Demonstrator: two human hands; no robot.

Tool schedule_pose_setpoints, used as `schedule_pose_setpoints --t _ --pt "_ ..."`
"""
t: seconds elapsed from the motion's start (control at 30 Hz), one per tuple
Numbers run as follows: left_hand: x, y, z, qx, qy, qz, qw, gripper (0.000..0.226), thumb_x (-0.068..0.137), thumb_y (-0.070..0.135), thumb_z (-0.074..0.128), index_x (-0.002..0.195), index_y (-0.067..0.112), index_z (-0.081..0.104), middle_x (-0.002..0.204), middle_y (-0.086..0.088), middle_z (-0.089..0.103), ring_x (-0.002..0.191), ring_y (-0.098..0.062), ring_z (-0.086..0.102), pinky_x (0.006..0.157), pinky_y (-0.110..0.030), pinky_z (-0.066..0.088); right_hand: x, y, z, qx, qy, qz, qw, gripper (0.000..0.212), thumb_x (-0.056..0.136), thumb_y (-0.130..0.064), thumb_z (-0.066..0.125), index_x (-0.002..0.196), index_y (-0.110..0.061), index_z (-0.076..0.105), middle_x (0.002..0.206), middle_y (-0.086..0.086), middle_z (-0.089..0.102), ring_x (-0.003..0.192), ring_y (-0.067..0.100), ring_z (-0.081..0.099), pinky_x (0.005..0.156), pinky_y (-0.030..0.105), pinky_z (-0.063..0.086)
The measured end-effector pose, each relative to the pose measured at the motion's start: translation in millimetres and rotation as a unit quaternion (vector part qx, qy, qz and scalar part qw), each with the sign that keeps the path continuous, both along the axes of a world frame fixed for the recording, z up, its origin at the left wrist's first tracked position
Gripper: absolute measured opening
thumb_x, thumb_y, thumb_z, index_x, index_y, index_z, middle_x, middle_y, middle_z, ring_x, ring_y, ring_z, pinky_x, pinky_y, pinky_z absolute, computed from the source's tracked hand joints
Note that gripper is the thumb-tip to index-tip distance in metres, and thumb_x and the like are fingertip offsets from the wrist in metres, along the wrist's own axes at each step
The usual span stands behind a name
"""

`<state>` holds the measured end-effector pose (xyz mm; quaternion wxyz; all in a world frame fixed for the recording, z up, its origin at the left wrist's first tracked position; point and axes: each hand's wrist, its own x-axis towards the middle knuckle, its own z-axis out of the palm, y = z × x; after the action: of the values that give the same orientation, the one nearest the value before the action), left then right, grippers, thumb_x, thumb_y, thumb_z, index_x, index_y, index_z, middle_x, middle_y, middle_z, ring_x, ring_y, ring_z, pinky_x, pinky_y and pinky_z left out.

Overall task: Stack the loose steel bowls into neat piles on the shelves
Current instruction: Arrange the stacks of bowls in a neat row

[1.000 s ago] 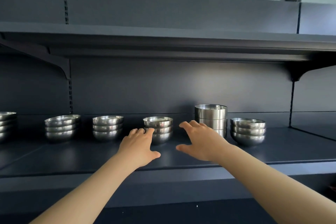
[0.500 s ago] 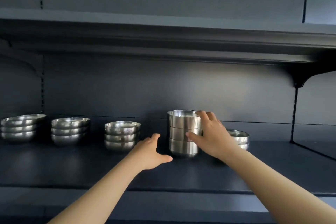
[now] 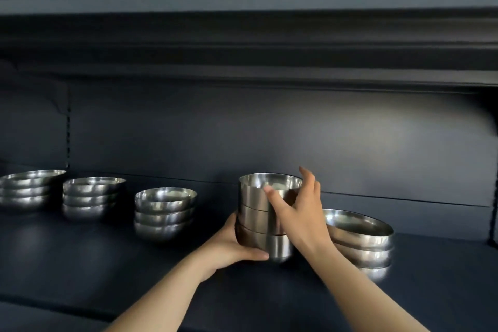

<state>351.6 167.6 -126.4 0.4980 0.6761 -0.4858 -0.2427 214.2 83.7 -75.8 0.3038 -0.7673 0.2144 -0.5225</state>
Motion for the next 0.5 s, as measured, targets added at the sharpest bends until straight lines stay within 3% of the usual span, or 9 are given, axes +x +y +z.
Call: schedule_pose_setpoints --t 0.17,0.3,0.5 --pt "-3 -1 -5 -0.018 0.005 0.004 1.000 0.118 0.049 0.032 0.090 0.144 0.041 0.019 0.132 0.024 0.048 0.124 0.000 0.043 0.109 -0.029 0.034 7 -5 -10 0.010 -0.018 0.014 1.000 0.090 0.074 -0.055 0.067 0.144 -0.025 0.019 0.146 -0.006 0.023 0.133 0.014 0.030 0.106 0.029 0.030" --pt "-2 -2 -7 -0.026 0.007 0.016 0.999 0.120 0.046 0.033 0.090 0.143 0.040 0.020 0.131 0.022 0.050 0.123 -0.001 0.045 0.110 -0.032 0.035 11 -8 -18 0.026 -0.020 0.042 0.999 0.100 0.068 -0.060 0.070 0.145 -0.029 0.014 0.147 -0.011 0.021 0.136 0.009 0.025 0.105 0.024 0.024" --pt "-1 -3 -9 -0.024 0.007 0.027 0.999 0.120 0.046 0.034 0.090 0.143 0.040 0.020 0.130 0.022 0.050 0.123 -0.002 0.045 0.109 -0.032 0.036 12 -11 -24 0.021 -0.016 0.047 0.999 0.104 0.064 -0.066 0.068 0.145 -0.035 0.010 0.149 -0.013 0.019 0.139 0.009 0.020 0.111 0.031 0.025"
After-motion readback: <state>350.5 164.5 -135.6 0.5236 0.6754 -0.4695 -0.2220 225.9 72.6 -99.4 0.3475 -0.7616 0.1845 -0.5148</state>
